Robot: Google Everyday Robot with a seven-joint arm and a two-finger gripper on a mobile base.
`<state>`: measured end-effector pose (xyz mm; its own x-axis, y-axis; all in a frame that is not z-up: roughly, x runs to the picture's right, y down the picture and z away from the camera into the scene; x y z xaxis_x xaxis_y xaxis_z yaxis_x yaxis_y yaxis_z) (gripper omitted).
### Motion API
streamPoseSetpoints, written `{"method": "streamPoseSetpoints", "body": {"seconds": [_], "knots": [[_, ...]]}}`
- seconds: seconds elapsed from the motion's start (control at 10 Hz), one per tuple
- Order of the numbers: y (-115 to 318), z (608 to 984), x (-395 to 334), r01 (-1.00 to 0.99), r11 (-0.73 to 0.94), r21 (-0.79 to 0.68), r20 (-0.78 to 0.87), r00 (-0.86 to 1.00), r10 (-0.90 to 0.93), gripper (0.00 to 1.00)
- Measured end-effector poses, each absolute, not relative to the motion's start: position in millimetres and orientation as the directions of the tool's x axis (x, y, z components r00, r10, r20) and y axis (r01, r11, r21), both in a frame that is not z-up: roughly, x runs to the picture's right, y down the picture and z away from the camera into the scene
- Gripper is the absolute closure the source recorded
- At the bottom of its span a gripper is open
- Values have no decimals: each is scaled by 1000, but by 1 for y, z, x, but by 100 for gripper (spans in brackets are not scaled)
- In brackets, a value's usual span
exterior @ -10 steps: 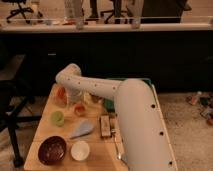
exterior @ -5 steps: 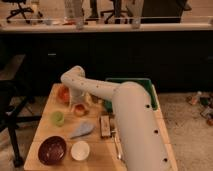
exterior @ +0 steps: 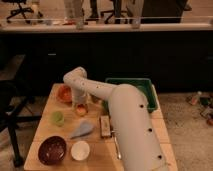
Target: Place apple in purple bowl
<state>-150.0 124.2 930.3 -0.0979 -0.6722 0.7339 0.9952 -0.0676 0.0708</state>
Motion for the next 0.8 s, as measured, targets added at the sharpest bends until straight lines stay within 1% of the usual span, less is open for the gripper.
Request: {"method": "streamPoseSetpoints", "body": {"seconds": [0.2, 0.3, 0.4, 0.5, 0.8], "knots": [[120, 926, -148, 995, -79, 54, 732, -93, -675, 79], [117, 922, -148, 995, -84, 49, 728, -93, -679, 88], [113, 917, -149, 995, -87, 48, 722, -95, -685, 95], [105, 905, -148, 995, -91, 50, 711, -99, -696, 100], [91, 874, -144, 993, -99, 59, 687, -113, -718, 100]]}}
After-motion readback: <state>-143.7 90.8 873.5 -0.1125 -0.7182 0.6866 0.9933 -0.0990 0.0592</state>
